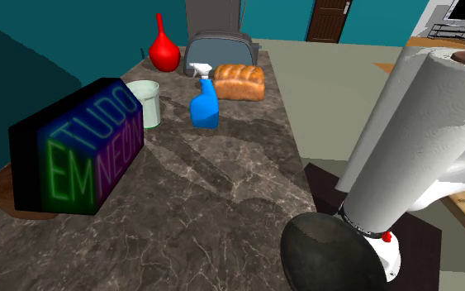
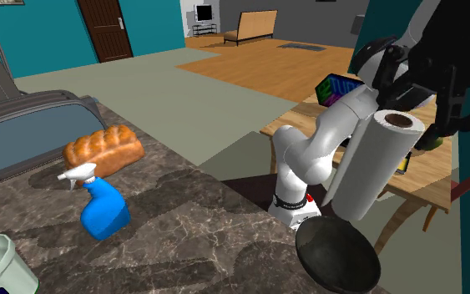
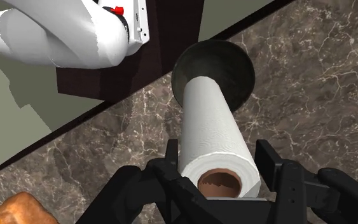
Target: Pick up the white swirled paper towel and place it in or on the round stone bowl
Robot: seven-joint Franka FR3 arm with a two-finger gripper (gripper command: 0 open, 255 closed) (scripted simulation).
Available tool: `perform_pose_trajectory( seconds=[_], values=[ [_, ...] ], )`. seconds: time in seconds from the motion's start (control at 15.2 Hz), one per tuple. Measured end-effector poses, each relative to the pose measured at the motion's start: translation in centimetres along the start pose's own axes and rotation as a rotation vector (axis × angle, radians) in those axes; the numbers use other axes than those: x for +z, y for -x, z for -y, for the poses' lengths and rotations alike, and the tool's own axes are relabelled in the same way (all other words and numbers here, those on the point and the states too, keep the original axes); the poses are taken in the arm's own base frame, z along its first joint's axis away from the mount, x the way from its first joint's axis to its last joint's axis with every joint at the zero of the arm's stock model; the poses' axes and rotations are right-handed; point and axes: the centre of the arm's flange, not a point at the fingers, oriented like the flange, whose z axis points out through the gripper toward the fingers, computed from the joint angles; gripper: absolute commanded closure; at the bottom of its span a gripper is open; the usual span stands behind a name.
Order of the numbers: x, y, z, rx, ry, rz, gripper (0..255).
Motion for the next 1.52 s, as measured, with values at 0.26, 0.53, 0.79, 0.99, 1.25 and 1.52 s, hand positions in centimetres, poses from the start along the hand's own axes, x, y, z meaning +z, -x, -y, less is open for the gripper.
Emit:
perform_pose_trajectory(
  seconds=[0.26, 0.53, 0.79, 0.99, 1.25, 1.52],
  values=[
    [2.1, 0.2, 0.2, 0.0, 0.0, 0.0, 255],
    [4.3, 0.2, 0.2, 0.0, 0.0, 0.0, 255],
    [6.4, 0.4, 0.4, 0.0, 0.0, 0.0, 255],
    [7.8, 0.6, 0.6, 0.0, 0.0, 0.0, 255],
    [9.9, 0.6, 0.8, 0.0, 0.0, 0.0, 255],
    [10.7, 0.7, 0.7, 0.0, 0.0, 0.0, 255]
  ],
)
